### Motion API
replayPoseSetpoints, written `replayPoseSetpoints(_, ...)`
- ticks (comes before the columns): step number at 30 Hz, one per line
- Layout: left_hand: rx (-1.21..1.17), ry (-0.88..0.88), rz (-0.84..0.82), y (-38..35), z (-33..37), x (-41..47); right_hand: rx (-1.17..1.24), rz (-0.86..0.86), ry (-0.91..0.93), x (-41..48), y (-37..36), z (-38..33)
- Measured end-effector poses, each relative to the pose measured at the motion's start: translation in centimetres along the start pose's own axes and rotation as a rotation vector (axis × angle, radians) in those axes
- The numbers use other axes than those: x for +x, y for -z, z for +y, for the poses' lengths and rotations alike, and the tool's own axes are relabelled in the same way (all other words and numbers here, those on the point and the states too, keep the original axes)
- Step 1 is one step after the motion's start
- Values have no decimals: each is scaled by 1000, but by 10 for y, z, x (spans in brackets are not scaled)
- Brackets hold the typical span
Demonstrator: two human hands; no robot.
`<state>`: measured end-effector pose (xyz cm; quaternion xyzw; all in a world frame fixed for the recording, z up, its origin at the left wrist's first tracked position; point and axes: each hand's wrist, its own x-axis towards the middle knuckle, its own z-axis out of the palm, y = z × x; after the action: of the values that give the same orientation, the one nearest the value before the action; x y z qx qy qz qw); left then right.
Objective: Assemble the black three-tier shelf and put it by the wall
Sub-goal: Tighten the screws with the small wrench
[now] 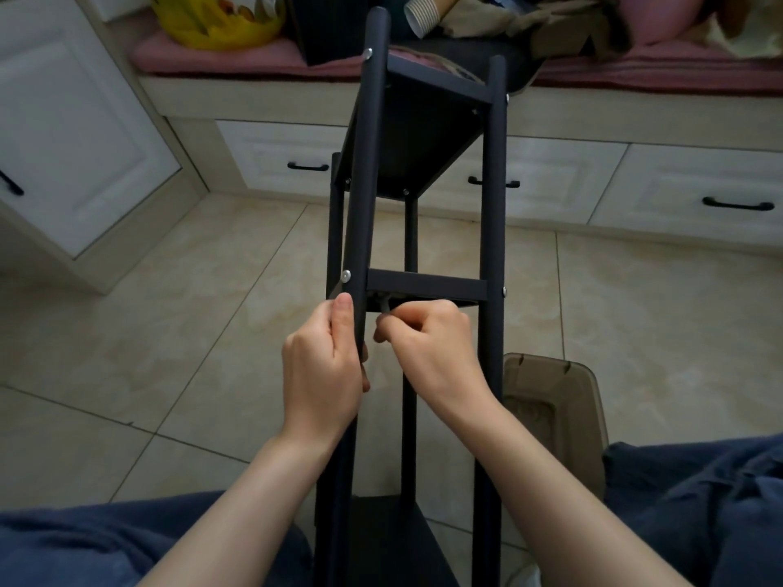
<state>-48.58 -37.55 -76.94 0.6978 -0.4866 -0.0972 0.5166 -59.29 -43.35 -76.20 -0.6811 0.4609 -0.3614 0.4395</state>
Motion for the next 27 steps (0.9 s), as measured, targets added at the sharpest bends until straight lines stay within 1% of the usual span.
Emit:
replayPoseSetpoints(6, 55, -18, 19, 4, -3, 2, -64, 3, 54, -1, -4, -2)
replayPoseSetpoints(14, 123, -7, 31, 8, -5, 6, -178, 73, 140, 2, -25, 4)
replayPoseSetpoints(19, 89, 2, 7, 8, -5, 5, -153, 195, 211, 5, -41, 13)
replayPoseSetpoints(23, 78, 0, 9, 9, -5, 5, -135, 221, 240, 8, -52, 20)
replayPoseSetpoints(27, 71, 8, 4, 8, -5, 4, -110, 300, 264, 9, -55, 22)
